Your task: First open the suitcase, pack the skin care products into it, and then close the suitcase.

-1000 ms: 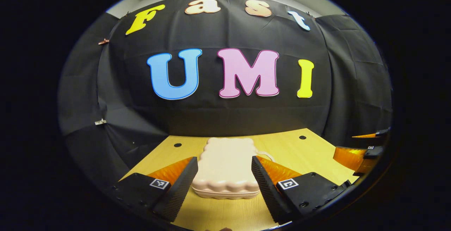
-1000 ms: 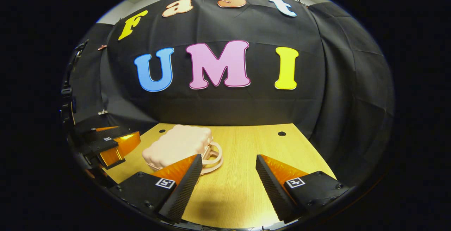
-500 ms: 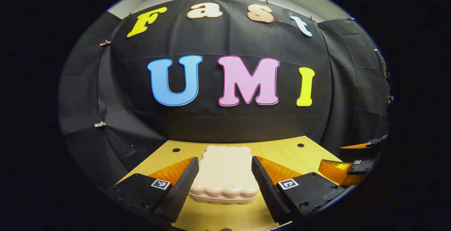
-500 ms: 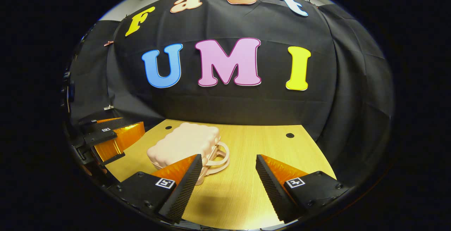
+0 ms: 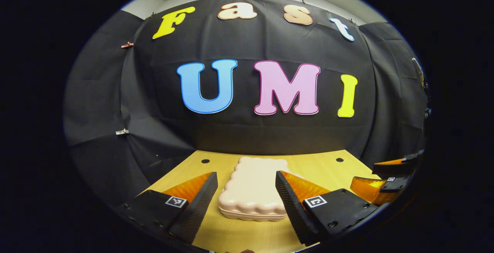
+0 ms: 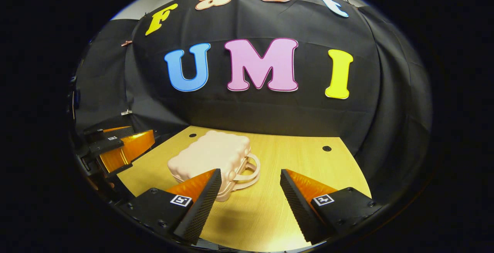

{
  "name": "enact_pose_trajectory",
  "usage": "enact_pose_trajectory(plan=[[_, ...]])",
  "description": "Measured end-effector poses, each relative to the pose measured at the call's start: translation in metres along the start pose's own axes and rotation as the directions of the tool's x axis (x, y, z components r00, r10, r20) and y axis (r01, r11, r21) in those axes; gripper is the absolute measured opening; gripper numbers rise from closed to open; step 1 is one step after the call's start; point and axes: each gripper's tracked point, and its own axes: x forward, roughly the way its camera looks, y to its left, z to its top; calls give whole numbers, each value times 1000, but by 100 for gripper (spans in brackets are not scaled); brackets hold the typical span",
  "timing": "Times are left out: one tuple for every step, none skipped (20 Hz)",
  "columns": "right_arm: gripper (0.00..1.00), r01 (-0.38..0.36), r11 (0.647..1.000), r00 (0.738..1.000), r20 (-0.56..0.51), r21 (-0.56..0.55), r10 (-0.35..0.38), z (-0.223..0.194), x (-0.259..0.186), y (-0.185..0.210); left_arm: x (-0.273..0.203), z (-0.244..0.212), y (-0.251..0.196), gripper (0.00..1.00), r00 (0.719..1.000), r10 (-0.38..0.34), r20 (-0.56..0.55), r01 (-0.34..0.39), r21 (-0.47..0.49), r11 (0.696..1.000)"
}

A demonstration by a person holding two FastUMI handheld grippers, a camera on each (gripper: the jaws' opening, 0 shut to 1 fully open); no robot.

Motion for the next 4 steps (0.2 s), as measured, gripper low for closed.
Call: enact_pose_trajectory(plan=[[97,-5,1000,1000,-1,-1,5,0,1,1,-1,-1,1,95,1000,5,-2,-5,0,1000],[97,-9,1000,1000,-2,-3,9,-1,2,3,-2,-1,2,95,1000,9,-3,-9,1,1000],[97,-14,1000,1000,-3,-2,14,-1,3,4,-3,-1,1,95,1000,11,-3,-11,2,1000],[98,-17,1000,1000,-5,-2,17,-2,2,5,-5,-1,0,95,1000,11,-4,-11,3,1000]])
